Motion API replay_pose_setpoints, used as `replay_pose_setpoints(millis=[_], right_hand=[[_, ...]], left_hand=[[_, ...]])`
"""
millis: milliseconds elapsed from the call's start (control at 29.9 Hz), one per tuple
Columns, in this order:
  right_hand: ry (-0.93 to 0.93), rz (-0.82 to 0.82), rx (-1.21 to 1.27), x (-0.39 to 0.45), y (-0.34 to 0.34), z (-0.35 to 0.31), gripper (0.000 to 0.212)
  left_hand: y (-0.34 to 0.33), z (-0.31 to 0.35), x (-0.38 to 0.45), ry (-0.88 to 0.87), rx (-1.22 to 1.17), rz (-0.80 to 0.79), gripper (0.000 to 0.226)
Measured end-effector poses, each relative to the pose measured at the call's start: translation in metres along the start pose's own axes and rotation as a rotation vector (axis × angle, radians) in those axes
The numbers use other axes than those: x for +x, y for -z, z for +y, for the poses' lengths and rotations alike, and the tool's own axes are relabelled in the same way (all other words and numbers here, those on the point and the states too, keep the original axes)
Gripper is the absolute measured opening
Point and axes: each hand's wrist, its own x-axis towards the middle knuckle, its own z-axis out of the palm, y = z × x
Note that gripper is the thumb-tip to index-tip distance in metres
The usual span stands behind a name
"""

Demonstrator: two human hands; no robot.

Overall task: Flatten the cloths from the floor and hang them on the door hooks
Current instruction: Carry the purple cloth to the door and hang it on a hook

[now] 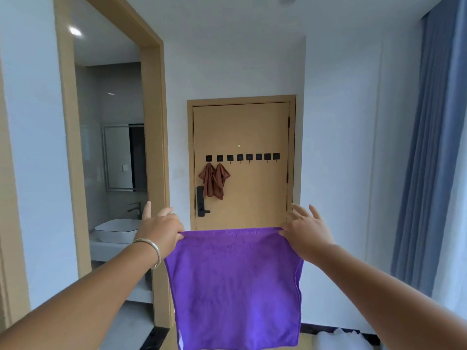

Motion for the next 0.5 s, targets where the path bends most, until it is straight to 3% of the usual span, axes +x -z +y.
replay_pose_setpoints(millis=[502], right_hand=[[-0.022, -0.036, -0.032, 0.240, -0.145, -0.006, 0.039]], left_hand=[[-0.169, -0.058, 0.247, -0.044, -0.082, 0.036, 0.022]])
